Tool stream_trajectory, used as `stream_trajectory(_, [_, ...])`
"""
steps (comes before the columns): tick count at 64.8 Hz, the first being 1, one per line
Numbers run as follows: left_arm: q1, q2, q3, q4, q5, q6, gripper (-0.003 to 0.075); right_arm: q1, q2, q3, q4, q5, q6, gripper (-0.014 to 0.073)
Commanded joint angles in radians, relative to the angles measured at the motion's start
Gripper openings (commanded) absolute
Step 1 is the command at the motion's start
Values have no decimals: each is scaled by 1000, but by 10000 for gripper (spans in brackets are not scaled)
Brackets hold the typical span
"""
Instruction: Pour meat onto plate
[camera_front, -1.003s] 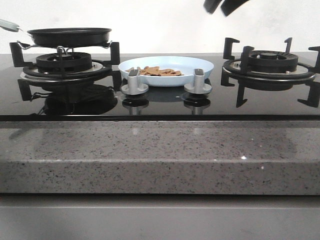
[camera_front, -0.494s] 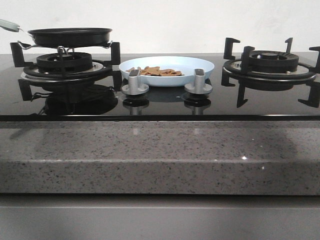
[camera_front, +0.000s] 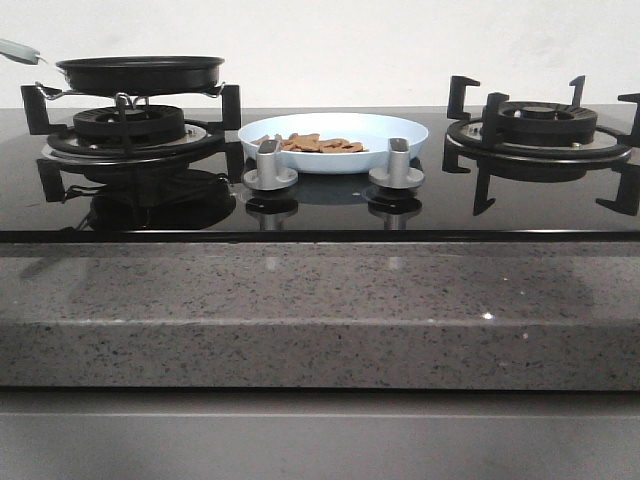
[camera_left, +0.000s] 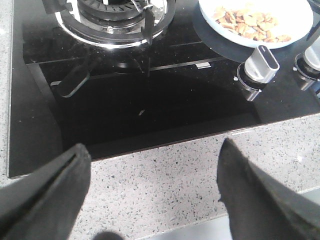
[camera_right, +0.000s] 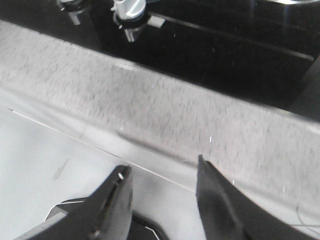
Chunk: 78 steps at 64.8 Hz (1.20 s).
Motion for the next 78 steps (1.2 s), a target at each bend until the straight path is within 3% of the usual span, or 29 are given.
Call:
stream_trajectory(1, [-6,-4,-26,-21,-52,-11,513,-2,-69,17,-1,-38,1,337])
stream_trajectory(26, [-6,-4,-26,-21,-52,-11,498,-2,-217,94,-1,-16,1,317])
stream_trajectory(31, [-6,-4,-26,-21,-52,-11,445,-2,-217,98,-1,-16,1,251])
stream_trajectory(49, [-6,-4,-26,-21,-54,-11,112,-2,-217,100,0,-15,1,-63])
stream_trajectory(57, [-6,-4,-26,-21,-59,-11,-14,-2,-217,100,-5,-16,1,-69])
stream_trajectory(78, [-6,-4,-26,-21,-59,-11,-20,-2,-217,100,-4,-15,1,-69])
